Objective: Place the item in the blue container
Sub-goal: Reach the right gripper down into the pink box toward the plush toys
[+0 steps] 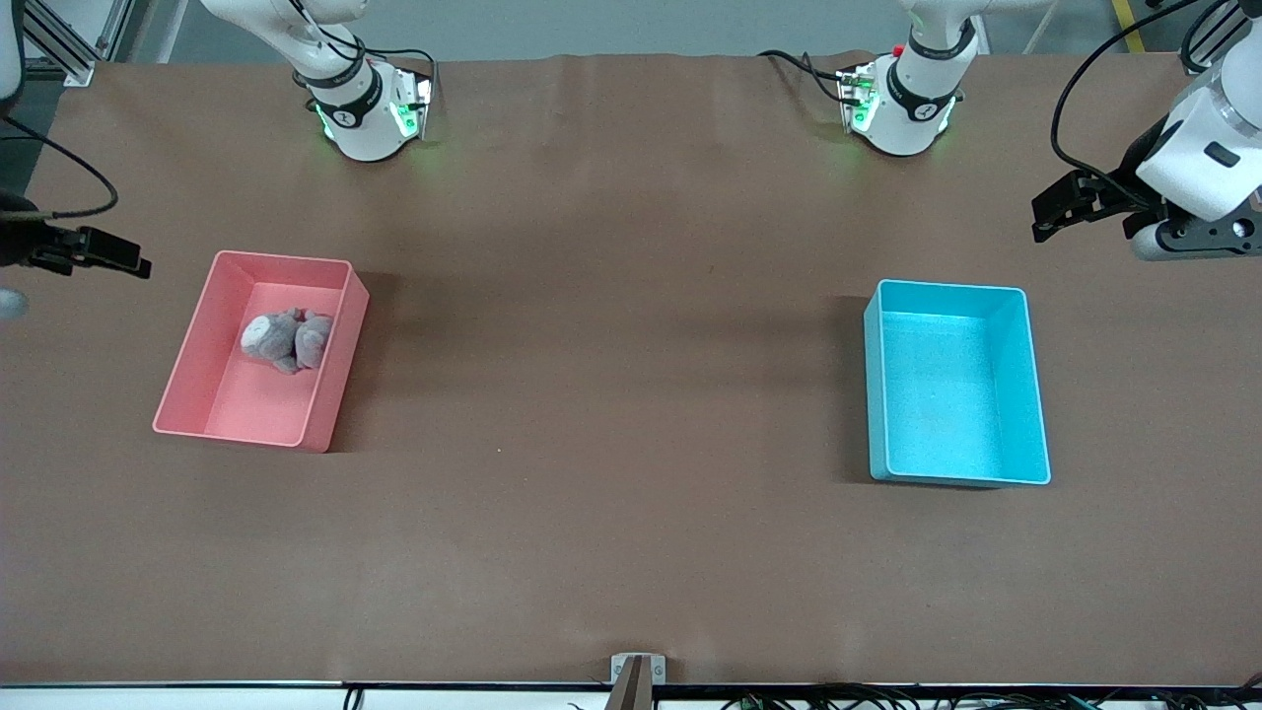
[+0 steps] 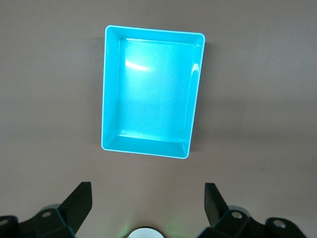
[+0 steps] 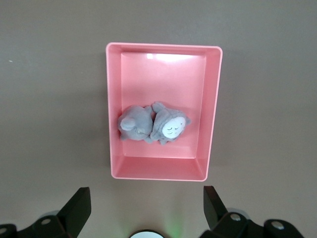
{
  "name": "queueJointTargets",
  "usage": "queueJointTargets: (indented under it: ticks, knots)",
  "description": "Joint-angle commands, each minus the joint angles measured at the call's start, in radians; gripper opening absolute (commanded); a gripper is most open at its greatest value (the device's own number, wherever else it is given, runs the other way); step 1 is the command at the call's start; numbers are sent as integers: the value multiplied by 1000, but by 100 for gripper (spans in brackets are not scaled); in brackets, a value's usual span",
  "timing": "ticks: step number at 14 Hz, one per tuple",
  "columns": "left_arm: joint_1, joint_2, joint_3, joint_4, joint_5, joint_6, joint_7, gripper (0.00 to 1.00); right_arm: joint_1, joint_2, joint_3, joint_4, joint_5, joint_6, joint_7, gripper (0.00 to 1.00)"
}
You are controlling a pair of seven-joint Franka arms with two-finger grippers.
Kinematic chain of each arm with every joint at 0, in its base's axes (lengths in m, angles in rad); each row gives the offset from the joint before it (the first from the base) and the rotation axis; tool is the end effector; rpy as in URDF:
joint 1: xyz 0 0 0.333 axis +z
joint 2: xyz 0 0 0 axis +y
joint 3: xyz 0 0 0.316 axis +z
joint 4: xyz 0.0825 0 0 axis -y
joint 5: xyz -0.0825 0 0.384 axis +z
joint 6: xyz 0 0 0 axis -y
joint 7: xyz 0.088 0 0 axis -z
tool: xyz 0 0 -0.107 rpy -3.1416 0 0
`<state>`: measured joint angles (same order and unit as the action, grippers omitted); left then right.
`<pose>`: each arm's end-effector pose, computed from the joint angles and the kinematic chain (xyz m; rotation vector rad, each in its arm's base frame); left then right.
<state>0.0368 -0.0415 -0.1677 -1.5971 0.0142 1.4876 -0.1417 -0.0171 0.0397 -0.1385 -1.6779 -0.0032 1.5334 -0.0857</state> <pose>0.5281 -0.0699 0.6275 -3.1097 -0.0185 0.1012 0.5472 -0.0849 0.5498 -3.1130 0.1092 0.2866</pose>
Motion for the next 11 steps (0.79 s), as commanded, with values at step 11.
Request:
queueJointTargets:
  ticks: [11]
  knots:
    - [-1,0,-7,-37,-8,17,14,100,-112,-48,7,-772,-1,852,129,100]
